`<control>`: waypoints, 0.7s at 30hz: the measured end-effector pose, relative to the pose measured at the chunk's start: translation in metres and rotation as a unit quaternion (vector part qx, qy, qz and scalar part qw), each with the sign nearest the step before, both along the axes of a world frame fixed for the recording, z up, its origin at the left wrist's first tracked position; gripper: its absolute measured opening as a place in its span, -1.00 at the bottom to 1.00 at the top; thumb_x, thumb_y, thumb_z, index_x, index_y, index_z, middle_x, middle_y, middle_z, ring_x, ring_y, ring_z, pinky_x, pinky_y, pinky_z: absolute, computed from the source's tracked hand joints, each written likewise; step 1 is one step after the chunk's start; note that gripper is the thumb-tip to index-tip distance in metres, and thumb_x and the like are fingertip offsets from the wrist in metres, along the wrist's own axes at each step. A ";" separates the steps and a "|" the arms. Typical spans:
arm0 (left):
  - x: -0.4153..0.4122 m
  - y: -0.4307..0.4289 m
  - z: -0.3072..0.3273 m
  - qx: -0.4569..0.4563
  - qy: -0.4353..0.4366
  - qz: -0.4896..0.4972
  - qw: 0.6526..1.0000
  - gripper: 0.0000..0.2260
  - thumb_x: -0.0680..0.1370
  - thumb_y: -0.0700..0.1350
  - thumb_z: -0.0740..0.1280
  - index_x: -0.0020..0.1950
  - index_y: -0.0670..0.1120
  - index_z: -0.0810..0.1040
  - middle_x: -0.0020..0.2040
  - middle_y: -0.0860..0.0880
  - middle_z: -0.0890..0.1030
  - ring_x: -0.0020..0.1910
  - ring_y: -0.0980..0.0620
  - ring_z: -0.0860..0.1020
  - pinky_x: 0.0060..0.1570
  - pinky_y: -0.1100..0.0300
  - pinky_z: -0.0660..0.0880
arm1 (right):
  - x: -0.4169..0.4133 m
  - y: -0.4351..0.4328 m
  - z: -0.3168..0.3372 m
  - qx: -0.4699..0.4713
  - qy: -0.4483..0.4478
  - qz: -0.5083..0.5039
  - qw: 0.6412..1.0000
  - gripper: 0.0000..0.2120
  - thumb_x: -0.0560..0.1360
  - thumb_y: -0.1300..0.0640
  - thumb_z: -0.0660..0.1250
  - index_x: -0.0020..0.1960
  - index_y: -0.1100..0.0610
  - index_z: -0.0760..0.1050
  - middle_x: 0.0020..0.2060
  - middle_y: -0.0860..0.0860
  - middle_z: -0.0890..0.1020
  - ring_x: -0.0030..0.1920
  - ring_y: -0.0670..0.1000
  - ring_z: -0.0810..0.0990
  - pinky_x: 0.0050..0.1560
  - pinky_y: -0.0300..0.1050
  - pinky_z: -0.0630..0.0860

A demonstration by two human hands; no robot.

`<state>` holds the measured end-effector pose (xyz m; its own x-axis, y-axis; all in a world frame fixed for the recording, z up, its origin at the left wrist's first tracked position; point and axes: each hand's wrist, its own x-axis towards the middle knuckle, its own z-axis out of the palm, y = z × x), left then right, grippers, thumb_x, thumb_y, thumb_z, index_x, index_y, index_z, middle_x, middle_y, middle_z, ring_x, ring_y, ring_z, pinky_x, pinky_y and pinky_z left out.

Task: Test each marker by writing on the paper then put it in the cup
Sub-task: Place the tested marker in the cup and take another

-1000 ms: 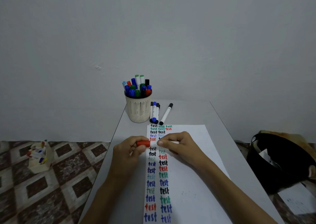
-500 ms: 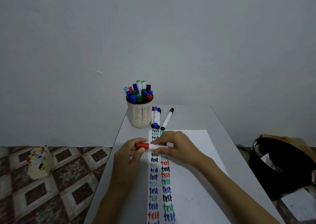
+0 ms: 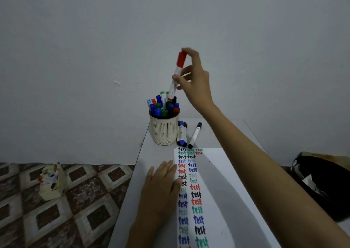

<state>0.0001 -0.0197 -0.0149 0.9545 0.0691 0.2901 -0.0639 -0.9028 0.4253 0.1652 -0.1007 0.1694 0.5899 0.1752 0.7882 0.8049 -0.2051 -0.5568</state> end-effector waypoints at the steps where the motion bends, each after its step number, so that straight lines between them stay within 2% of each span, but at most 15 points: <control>1: 0.000 0.000 0.000 0.000 0.004 -0.001 1.000 -0.57 0.62 0.09 -0.01 0.48 0.02 0.14 0.50 0.10 0.13 0.46 0.19 0.02 0.43 0.17 -0.21 | 0.003 0.008 -0.003 -0.024 -0.006 -0.008 1.000 -0.42 0.49 0.28 0.38 0.43 0.09 0.23 -0.25 0.02 0.58 -0.32 -0.10 0.63 -0.28 -0.24 0.62; 3: 0.000 0.001 0.000 0.000 0.009 0.002 1.000 -0.56 0.62 0.10 -0.01 0.48 0.03 0.13 0.50 0.12 0.12 0.46 0.20 0.01 0.42 0.18 -0.23 | 0.007 0.020 -0.016 -0.078 -0.007 -0.018 0.997 -0.43 0.48 0.28 0.39 0.41 0.06 0.26 -0.27 -0.01 0.57 -0.30 -0.10 0.62 -0.29 -0.28 0.59; 5: 0.000 0.001 0.001 -0.002 0.012 0.004 1.000 -0.56 0.61 0.10 -0.01 0.48 0.04 0.12 0.50 0.12 0.12 0.46 0.21 0.00 0.42 0.19 -0.24 | 0.012 0.026 -0.033 -0.142 0.006 -0.030 0.989 -0.50 0.49 0.26 0.37 0.37 0.04 0.31 -0.26 0.04 0.60 -0.28 0.00 0.63 -0.24 -0.15 0.62; 7: 0.001 0.002 0.001 -0.002 0.014 0.000 1.000 -0.56 0.61 0.11 -0.01 0.48 0.03 0.12 0.50 0.12 0.11 0.46 0.20 -0.01 0.42 0.19 -0.24 | 0.018 0.028 -0.048 -0.189 0.011 -0.048 0.981 -0.67 0.51 0.22 0.34 0.26 0.09 0.42 -0.16 0.09 0.65 -0.17 0.06 0.63 -0.13 0.03 0.62; 9: 0.001 0.002 0.000 -0.003 0.012 -0.003 1.000 -0.56 0.61 0.11 -0.01 0.48 0.03 0.12 0.49 0.12 0.12 0.46 0.20 -0.01 0.42 0.20 -0.24 | 0.021 0.028 -0.058 -0.188 0.013 -0.054 0.981 -0.77 0.52 0.20 0.32 0.18 0.16 0.53 -0.05 0.11 0.64 -0.04 0.06 0.59 -0.01 0.04 0.57; 12: 0.002 0.003 -0.001 -0.007 0.009 -0.006 1.000 -0.54 0.60 0.14 -0.03 0.48 0.03 0.14 0.49 0.12 0.13 0.46 0.19 0.01 0.42 0.21 -0.24 | 0.019 0.026 -0.062 -0.195 0.005 -0.047 0.980 -0.75 0.55 0.16 0.29 0.20 0.18 0.57 -0.01 0.10 0.60 0.07 0.04 0.49 0.00 -0.17 0.39; 15: 0.001 0.004 -0.002 -0.011 0.008 -0.009 1.000 -0.54 0.60 0.13 -0.02 0.47 0.02 0.15 0.49 0.12 0.14 0.46 0.19 0.01 0.44 0.19 -0.21 | 0.019 0.014 -0.066 -0.169 0.022 -0.024 0.985 -0.70 0.60 0.12 0.21 0.29 0.10 0.53 0.12 0.07 0.54 0.17 0.00 0.42 0.11 -0.20 0.36; 18: 0.001 0.003 -0.002 -0.016 0.005 -0.009 1.000 -0.50 0.56 0.17 -0.06 0.47 0.03 0.16 0.48 0.12 0.16 0.46 0.20 0.03 0.44 0.21 -0.20 | 0.025 -0.010 -0.090 -0.059 0.092 -0.055 0.992 -0.59 0.55 0.35 0.13 0.33 0.08 0.46 0.21 0.10 0.49 0.22 0.02 0.44 0.23 -0.12 0.41; 19: 0.002 0.003 -0.003 -0.016 0.002 -0.010 1.000 -0.47 0.54 0.18 -0.08 0.47 0.03 0.17 0.48 0.12 0.17 0.45 0.21 0.03 0.43 0.22 -0.21 | 0.029 -0.020 -0.102 -0.072 0.133 -0.086 0.985 -0.55 0.50 0.42 0.12 0.29 0.11 0.48 0.23 0.11 0.48 0.25 0.06 0.44 0.23 -0.05 0.43; 21: 0.002 0.003 -0.003 -0.018 -0.009 -0.011 1.000 -0.47 0.53 0.17 -0.07 0.46 0.02 0.18 0.47 0.12 0.18 0.45 0.21 0.04 0.42 0.24 -0.22 | 0.035 -0.037 -0.126 -0.212 0.207 -0.146 0.944 -0.59 0.45 0.42 0.22 0.23 0.12 0.52 0.29 0.13 0.44 0.28 0.13 0.41 0.23 0.05 0.45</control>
<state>0.0021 -0.0167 -0.0182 0.9506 0.0586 0.3049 -0.0917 -0.8852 0.4560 0.2001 -0.1373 0.0439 0.9036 0.2062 0.3755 0.4117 -0.6601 -0.6283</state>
